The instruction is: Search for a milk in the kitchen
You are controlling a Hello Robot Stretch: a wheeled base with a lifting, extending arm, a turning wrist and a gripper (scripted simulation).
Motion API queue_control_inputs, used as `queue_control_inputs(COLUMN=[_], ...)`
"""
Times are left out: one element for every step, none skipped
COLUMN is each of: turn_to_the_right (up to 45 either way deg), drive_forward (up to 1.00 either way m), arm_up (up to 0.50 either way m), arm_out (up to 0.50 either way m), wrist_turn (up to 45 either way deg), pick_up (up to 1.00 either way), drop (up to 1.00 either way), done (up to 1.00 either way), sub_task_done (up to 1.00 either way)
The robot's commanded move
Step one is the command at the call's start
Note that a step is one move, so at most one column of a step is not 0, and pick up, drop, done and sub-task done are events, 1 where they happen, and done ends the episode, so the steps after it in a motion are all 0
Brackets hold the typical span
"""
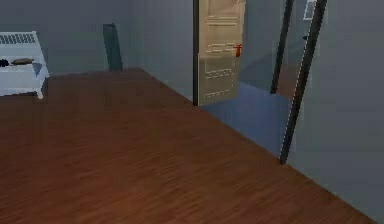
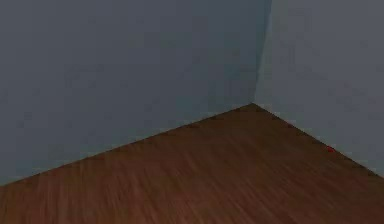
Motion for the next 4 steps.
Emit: queue_control_inputs(turn_to_the_right=[15.0,0.0,0.0,15.0], drive_forward=[0.00,1.00,1.00,0.00], arm_up=[0.00,0.00,0.00,0.00], arm_out=[0.00,0.00,0.00,0.00], wrist_turn=[0.0,0.0,0.0,0.0], pick_up=[0.00,0.00,0.00,0.00], drop=[0.00,0.00,0.00,0.00], done=[0.00,0.00,0.00,0.00], sub_task_done=[0.00,0.00,0.00,0.00])
